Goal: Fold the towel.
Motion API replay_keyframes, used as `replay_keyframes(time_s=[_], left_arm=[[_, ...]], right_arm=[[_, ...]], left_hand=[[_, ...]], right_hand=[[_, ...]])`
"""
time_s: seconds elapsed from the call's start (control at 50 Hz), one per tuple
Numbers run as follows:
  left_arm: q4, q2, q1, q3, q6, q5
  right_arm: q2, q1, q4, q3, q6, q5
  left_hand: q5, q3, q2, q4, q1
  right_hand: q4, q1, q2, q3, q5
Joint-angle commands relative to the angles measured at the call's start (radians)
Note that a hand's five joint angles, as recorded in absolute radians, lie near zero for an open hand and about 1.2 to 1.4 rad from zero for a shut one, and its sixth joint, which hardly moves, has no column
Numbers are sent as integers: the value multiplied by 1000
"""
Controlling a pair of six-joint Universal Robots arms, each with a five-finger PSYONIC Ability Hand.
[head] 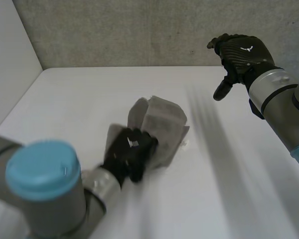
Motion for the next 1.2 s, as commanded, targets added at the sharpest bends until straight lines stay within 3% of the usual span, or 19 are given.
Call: replay_keyframes(time_s=[0.02,0.1,0.14,0.18,0.2,0.22,0.3,0.34,0.5,0.66,0.78,0.82,0.88,1.1,1.16,1.2], left_arm=[[5,28,-112,-123,-3,38],[5,34,-138,-126,-3,38],[2,44,-143,-123,-3,35],[-4,89,-138,-122,-3,34],[-4,90,-138,-122,-3,34],[-4,117,-132,-123,-3,28],[-4,185,-97,-125,-3,24],[-4,260,-30,-128,-5,24],[11,357,135,-155,-2,37],[20,270,271,-126,9,52],[-1,146,291,-94,17,147],[-18,90,296,-80,50,216],[-26,13,305,-64,102,247],[-27,-120,310,-16,190,253],[-27,-148,308,10,190,248],[-26,-159,308,32,190,247]], right_arm=[[-2,16,51,-12,-72,-48],[4,18,82,-15,-98,-64],[6,18,97,-15,-115,-68],[9,19,114,-15,-140,-73],[18,24,129,-17,-170,-81],[18,24,129,-17,-171,-81],[53,41,172,-18,-267,-116],[67,43,188,-17,-301,-130],[129,79,258,11,-441,-239],[207,139,212,3,-508,-326],[303,174,163,-53,-569,-312],[326,179,163,-72,-580,-306],[366,181,160,-100,-586,-288],[438,181,134,-135,-654,-232],[452,182,128,-137,-666,-232],[455,181,128,-138,-668,-232]], left_hand=[[32,18,42,42,64],[32,18,42,42,64],[-73,-87,-63,-64,-41],[-534,-548,-524,-525,-502],[-537,-551,-527,-527,-505],[-804,-818,-794,-795,-772],[-1056,-1071,-1047,-1047,-1025],[-1141,-1156,-1132,-1132,-1110],[-1147,-1162,-1138,-1138,-1116],[-1109,-1124,-1100,-1100,-1078],[-1045,-1059,-1035,-1035,-1013],[-992,-1006,-982,-983,-960],[-916,-930,-906,-907,-884],[-640,-654,-630,-630,-608],[-504,-519,-495,-495,-473],[-224,-239,-215,-215,-192]], right_hand=[[-79,-55,-71,-71,-58],[-79,-55,-71,-71,-58],[-79,-55,-71,-71,-58],[-79,-55,-71,-71,-58],[-79,-55,-71,-71,-58],[-79,-55,-71,-71,-58],[-79,-55,-71,-71,-58],[-79,-55,-71,-71,-58],[-79,-55,-71,-71,-58],[-79,-55,-71,-71,-58],[-79,-55,-71,-71,-58],[-69,-45,-61,-61,-48],[-5,19,4,4,17],[151,175,159,159,172],[268,292,276,276,289],[360,383,368,368,381]])
